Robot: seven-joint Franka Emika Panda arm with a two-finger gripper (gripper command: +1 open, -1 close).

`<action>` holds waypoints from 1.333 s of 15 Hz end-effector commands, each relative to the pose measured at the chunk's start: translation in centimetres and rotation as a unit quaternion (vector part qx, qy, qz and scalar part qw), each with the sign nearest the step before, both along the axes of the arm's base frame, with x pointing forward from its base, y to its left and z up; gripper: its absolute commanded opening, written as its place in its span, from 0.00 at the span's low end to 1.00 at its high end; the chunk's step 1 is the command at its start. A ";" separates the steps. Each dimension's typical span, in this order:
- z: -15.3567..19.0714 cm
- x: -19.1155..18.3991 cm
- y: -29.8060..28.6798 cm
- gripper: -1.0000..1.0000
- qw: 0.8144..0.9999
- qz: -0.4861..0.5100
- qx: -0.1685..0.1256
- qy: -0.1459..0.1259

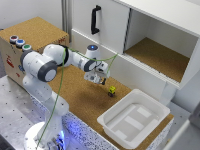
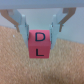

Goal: Go towards the pink block and pick it up

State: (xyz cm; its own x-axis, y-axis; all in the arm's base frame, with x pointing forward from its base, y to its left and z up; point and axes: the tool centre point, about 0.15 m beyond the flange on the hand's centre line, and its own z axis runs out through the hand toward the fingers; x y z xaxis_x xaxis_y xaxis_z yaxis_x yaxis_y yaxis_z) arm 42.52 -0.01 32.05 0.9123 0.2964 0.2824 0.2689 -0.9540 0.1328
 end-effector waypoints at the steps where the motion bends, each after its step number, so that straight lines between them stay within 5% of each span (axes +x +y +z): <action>1: 8.4 -4.1 2.3 0.00 0.999 0.002 -0.032 -0.042; 5: 6.3 -3.8 2.9 0.00 1.000 0.004 -0.018 -0.025; 10: -0.2 -2.7 2.2 0.00 1.000 -0.014 0.018 0.020; 20: -9.6 -0.2 2.6 0.00 0.996 -0.034 0.037 0.068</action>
